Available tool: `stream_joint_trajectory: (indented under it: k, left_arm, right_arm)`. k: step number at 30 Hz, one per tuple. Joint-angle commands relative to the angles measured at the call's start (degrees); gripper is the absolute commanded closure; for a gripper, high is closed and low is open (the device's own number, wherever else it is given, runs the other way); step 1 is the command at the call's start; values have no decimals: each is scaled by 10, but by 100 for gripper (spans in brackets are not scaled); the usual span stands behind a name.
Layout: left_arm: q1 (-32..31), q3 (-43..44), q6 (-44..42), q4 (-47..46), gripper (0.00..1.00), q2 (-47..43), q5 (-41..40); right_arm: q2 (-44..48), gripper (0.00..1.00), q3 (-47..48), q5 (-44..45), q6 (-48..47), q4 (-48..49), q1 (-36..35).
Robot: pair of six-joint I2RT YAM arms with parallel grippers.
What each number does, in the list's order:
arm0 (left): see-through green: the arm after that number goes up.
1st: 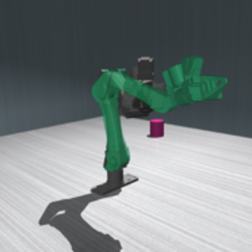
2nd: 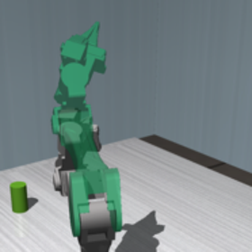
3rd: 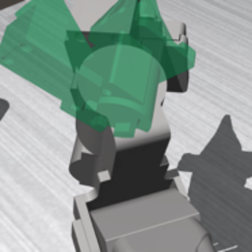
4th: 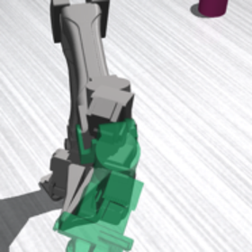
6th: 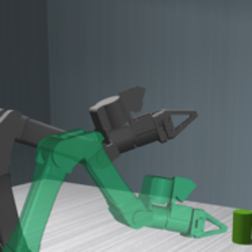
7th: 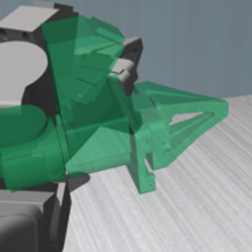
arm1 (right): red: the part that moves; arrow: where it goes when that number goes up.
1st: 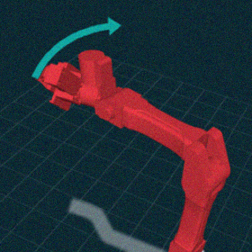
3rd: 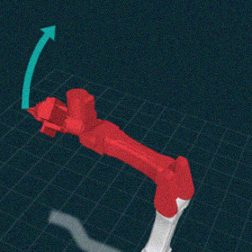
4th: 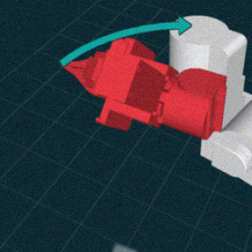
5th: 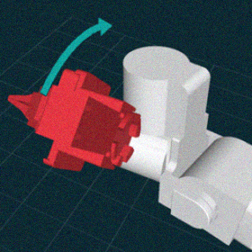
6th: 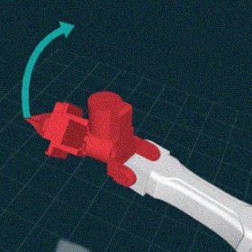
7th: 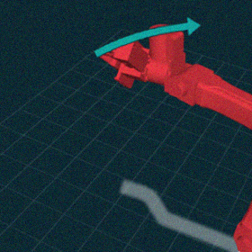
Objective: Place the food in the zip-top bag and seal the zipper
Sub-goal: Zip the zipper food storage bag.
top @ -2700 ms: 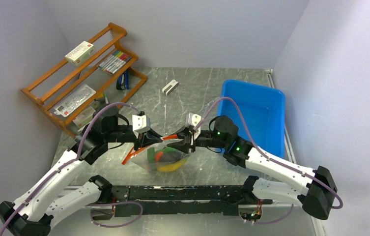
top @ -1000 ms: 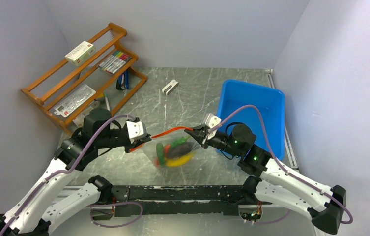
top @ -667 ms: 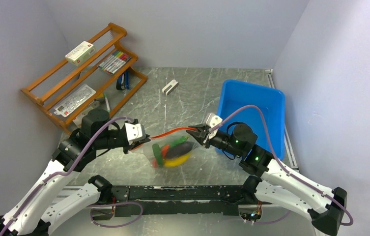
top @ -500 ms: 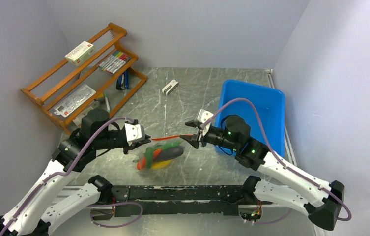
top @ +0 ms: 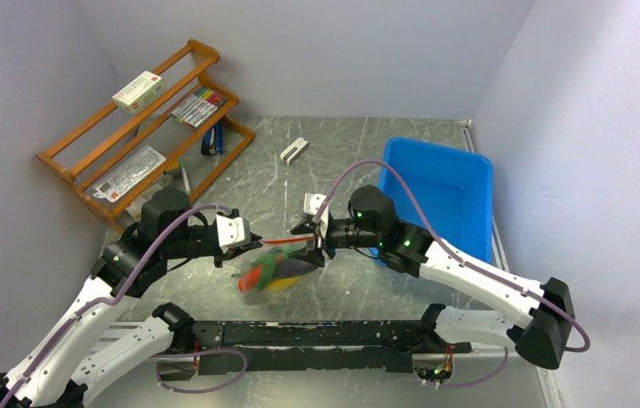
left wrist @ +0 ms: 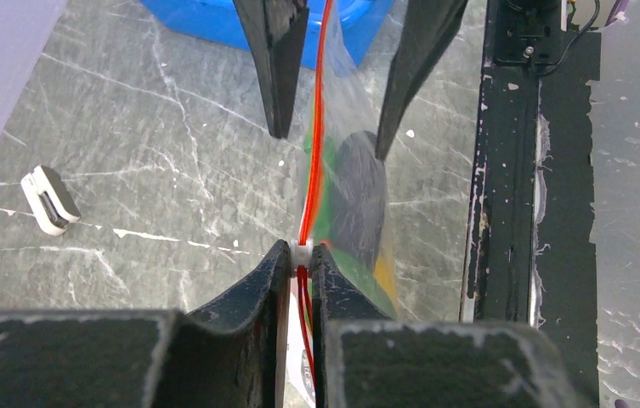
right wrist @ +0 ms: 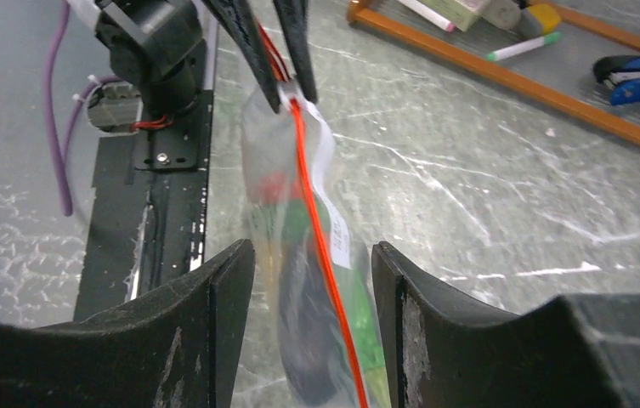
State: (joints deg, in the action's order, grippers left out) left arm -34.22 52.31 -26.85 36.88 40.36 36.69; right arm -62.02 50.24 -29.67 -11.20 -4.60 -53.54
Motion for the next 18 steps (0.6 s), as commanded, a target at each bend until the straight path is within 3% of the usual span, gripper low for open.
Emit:
stream_joint_trajectory:
  k: [1, 4, 9, 18]
  left_arm:
    - [3, 0, -10, -20, 93, -4, 21]
    - [3, -4, -9, -23, 93, -7, 21]
    - [3, 0, -15, -13, 93, -8, 18]
    - [3, 15, -26, 14, 93, -15, 7]
  right_arm:
    - [-25, 47, 34, -8, -12, 13, -33]
    - [-44, 57, 44, 17, -24, 14, -56]
    - [-47, 99, 48, 60, -33, 16, -66]
    - [37, 100, -8, 104, -62, 54, -65]
